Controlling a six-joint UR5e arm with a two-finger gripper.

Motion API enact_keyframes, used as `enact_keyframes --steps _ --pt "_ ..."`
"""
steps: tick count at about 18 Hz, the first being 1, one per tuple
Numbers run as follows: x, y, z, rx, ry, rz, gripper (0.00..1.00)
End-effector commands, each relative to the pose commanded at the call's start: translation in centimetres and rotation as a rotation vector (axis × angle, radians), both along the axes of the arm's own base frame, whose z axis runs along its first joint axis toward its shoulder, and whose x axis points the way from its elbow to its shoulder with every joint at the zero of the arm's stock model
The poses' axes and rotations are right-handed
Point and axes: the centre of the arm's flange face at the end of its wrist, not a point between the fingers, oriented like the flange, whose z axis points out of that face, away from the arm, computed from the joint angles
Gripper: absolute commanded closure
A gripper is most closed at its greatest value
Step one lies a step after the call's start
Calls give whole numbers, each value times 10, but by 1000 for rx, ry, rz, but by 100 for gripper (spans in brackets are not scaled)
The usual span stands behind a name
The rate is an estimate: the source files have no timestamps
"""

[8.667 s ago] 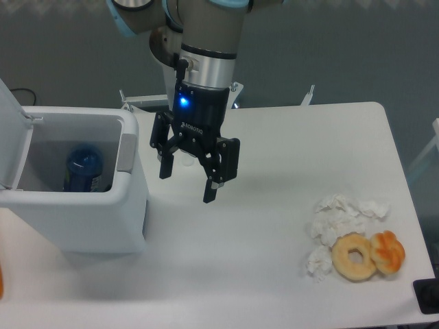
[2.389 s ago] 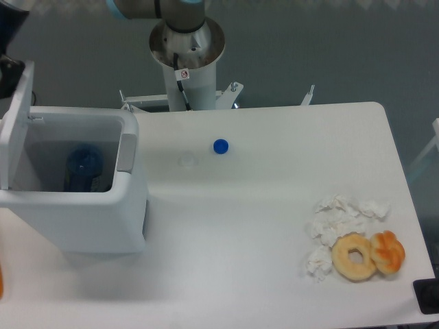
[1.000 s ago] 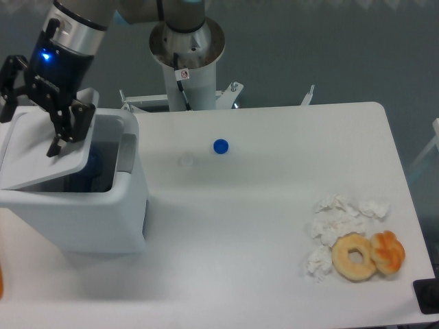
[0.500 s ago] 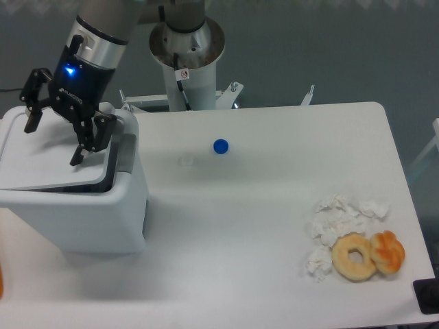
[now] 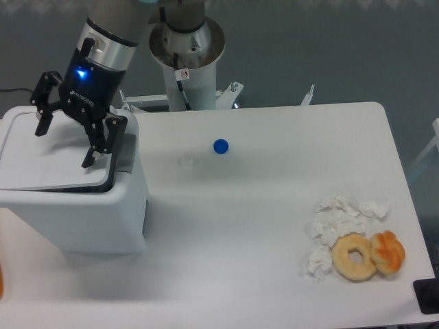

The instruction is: Close the trash can

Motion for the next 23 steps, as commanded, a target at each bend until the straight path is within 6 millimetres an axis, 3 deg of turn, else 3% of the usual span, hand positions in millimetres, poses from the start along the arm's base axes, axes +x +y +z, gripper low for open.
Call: enact_keyframes --steps 23 --pt "-4 -2 -9 -17 -11 8 0"
